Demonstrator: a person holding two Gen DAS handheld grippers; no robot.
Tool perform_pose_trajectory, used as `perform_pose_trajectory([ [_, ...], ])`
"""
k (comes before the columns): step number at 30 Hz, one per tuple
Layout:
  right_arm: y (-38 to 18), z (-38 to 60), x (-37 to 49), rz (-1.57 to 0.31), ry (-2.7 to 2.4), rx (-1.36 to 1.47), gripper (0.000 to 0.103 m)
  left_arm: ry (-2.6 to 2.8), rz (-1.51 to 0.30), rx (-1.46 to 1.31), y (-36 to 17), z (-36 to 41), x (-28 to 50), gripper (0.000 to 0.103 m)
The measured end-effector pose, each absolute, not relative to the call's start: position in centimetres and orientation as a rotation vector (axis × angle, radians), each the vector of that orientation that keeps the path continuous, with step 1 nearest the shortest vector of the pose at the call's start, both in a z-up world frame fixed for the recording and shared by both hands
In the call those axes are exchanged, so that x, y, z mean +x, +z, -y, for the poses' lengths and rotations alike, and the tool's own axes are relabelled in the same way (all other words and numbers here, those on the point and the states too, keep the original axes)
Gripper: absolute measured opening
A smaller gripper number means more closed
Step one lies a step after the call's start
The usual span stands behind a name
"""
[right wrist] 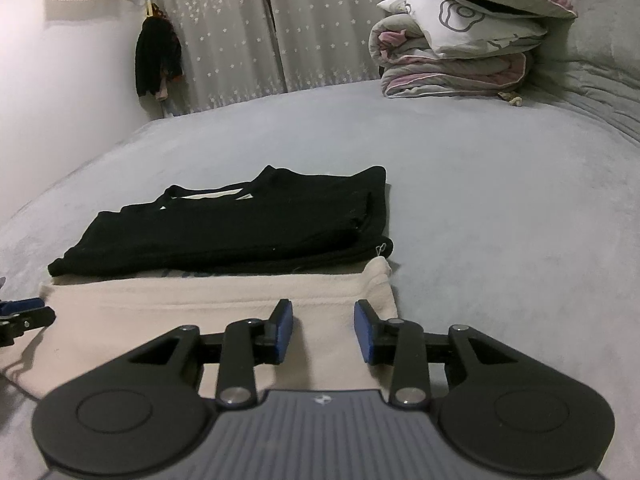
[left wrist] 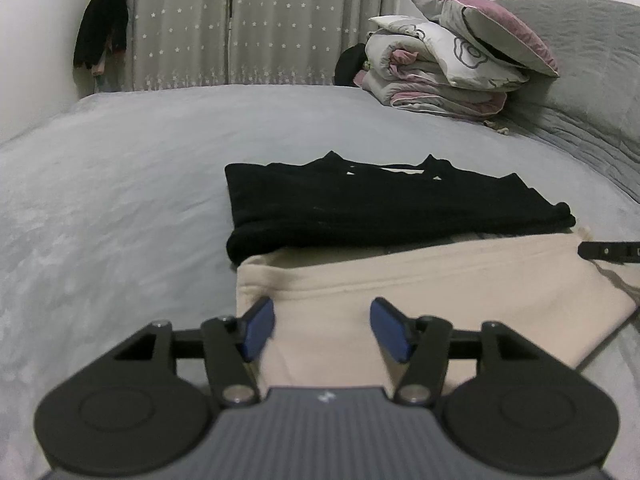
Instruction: Fold clothes
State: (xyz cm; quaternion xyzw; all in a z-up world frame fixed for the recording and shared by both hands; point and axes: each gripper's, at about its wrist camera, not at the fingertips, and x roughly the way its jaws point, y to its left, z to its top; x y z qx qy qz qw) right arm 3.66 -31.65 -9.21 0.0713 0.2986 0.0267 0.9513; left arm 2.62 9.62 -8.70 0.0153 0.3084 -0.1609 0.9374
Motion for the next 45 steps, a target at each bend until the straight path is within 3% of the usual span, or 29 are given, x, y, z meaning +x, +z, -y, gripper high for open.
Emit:
perform_pose_trajectory([
  [4,-8.6,31.3,3.2,-0.618,0.069,0.115,0.043,-0.341,-0.625,0.04,-8.3,-9.4,2.2,0.069],
  [7,-8.4,31.0,2.7,-0.621,0.084,0.1,0.045,-0.351,-0.616,0.054,-8.0,-9.3,1.6,0.071],
  [18,-7.1,30.9,1.3,-0.68,0.084,0.107,0.045,-0.315,-0.744,-0.012,-6.3,-11.2,0.9,0.073],
  [45,-7.2,38.4,-1.1,-0.946,0.057,0.642,0.045,-0.429,-1.126,-0.44,-6.4,-18.3,2.5,0.073],
])
